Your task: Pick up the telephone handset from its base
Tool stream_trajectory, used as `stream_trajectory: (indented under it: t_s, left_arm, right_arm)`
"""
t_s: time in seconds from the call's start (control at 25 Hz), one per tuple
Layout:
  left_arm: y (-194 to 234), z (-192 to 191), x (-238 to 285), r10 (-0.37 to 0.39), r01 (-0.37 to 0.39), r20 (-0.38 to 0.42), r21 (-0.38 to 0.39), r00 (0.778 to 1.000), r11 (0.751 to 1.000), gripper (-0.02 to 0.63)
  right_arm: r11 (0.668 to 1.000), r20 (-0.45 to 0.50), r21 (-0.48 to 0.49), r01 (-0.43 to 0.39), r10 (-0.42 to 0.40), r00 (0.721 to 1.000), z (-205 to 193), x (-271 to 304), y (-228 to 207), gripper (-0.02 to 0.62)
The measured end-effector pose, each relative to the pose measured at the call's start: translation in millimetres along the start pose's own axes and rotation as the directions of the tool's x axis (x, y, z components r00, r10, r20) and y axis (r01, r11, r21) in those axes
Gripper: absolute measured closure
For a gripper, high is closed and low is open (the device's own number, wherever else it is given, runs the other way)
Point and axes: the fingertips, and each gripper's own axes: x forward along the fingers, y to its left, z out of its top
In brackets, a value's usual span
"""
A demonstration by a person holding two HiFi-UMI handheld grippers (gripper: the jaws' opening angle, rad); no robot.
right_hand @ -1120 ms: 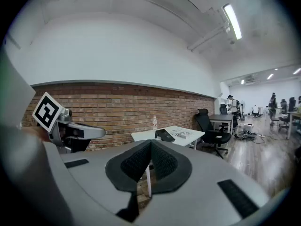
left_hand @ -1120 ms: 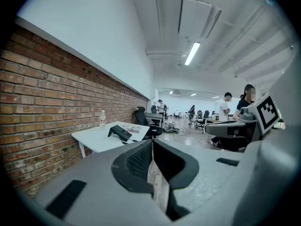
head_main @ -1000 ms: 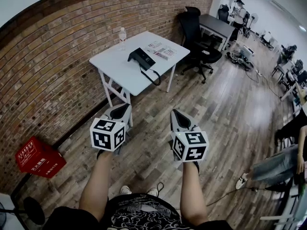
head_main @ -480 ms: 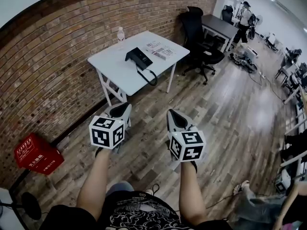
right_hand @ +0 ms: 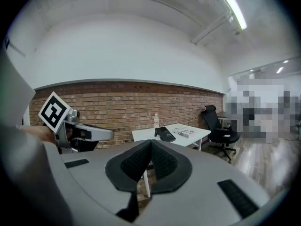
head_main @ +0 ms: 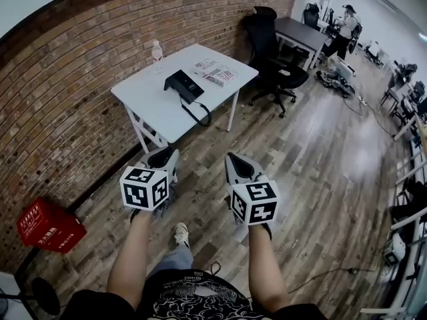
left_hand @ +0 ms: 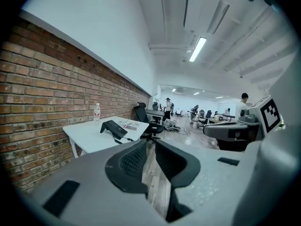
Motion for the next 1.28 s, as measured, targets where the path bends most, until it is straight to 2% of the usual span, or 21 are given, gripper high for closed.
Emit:
stream_trajectory:
  t_s: [0.24,0.84,1.28]
  left_arm:
    - [40.7,11.5,51.9,-0.013,0.013,-0.006,-0.029,1.0,1.0,0.54]
    - [166.6,56.4,165.1,-0.061,0.057,-0.029,-0.112,0.998,0.992,0.468]
    - [215.9,53.3,230.1,-0.133,0.116,-0.074,-0.195,0.988,0.974,0.383]
  right_arm:
    - [1.0,-0.023,-0.009,0.012,-0.012,1.0,9.1,57.8,-23.4,0.595]
    - [0.998,-0.055,-0.033,0.045,-0.047,0.997,60.6,217.8,-54.2,0.595]
    - [0.997,-0.058,-0.027,0.071,-0.072,0.996,72.9,289.6,-71.3,0.595]
